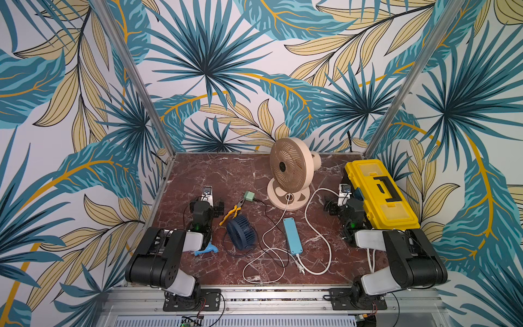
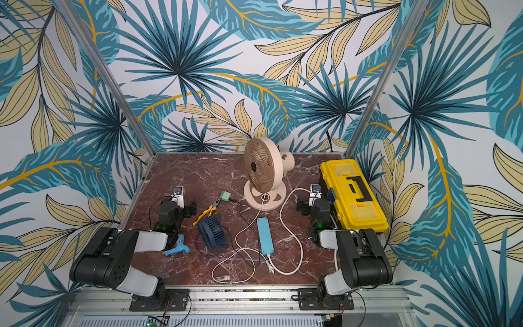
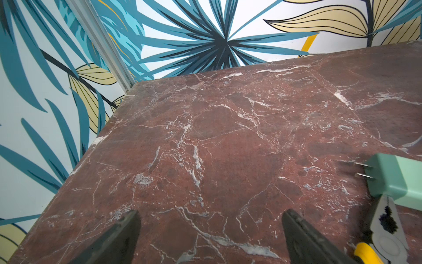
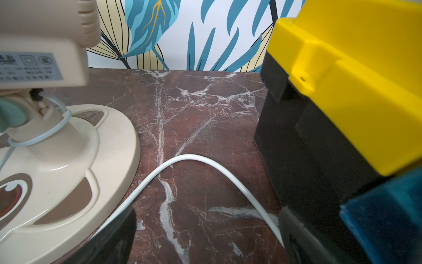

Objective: Plug the desk fan into the power strip
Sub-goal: Move the fan to the center of the board.

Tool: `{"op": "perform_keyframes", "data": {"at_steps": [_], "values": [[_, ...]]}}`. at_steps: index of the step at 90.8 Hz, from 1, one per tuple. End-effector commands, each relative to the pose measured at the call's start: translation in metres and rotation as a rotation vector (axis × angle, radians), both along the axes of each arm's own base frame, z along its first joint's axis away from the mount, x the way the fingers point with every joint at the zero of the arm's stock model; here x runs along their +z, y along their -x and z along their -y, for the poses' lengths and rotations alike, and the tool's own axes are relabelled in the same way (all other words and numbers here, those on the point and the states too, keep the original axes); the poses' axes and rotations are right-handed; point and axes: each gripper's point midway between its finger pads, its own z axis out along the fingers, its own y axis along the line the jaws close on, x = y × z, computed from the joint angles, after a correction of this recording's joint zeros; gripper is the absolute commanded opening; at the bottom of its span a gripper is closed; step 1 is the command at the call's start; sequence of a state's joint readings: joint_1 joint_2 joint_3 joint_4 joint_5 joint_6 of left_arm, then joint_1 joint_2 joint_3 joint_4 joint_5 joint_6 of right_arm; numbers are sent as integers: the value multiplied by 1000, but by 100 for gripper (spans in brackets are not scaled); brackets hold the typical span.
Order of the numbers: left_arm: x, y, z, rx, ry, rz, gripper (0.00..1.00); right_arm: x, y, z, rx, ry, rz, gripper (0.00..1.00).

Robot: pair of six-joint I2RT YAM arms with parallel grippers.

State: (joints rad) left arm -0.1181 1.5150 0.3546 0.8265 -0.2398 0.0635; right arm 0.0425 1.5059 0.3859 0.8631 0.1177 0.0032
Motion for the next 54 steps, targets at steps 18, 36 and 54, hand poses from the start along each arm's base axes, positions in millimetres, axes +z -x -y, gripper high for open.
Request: {"op": "perform_keyframes", "data": {"at_steps": [18,36,54], "values": [[20,-12,-2,10,-6,67,100,6,-5,2,-2,4,20,100],[38,-1,-2,38,-24,117,100,18,1,-2,24,6,53,100],[59,6,8,37,-39,67,100,43,9,3,-19,-27,-61,99]]}}
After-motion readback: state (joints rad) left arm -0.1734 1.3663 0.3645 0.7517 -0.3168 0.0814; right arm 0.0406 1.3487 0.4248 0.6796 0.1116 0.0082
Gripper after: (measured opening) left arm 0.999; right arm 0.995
